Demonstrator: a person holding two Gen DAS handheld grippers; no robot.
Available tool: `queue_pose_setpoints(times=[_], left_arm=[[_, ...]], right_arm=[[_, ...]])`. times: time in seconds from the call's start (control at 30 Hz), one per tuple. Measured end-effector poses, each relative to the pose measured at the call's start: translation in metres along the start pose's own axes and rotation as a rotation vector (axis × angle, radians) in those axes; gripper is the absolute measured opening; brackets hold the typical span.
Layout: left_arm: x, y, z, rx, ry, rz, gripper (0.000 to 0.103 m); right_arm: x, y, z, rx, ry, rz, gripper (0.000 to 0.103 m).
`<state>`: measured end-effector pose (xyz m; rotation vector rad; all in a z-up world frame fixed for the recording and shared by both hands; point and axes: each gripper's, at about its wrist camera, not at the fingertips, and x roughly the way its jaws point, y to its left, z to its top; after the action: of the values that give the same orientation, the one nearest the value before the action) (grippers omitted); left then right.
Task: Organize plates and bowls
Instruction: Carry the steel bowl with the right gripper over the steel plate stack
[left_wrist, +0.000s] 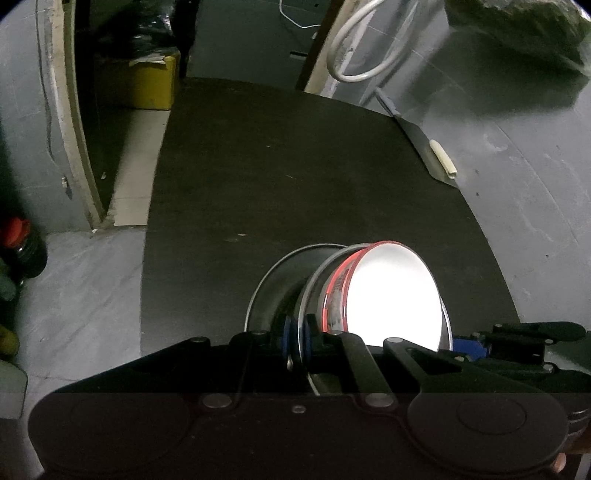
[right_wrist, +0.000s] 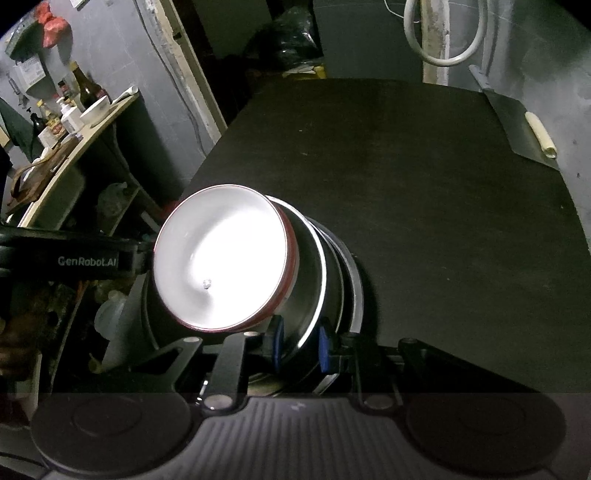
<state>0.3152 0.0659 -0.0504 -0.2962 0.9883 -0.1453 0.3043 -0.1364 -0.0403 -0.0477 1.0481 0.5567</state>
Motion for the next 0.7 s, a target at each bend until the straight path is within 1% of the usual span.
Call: queue_pose_setpoints(times=[0.33,0.7], left_arm=[[0.003,-0.01,-0.002,0.021,0.012,-0.023,0.007],[0.003,-0.016,-0.004,0.032,0.011,0.0,0.007]], right_arm=[[-0.009,-0.007,-0.007,0.023,0.002,-0.037,0.022],[-0.01,-0.005,-0.008,0.025,-0.006,-0.054,0.022]])
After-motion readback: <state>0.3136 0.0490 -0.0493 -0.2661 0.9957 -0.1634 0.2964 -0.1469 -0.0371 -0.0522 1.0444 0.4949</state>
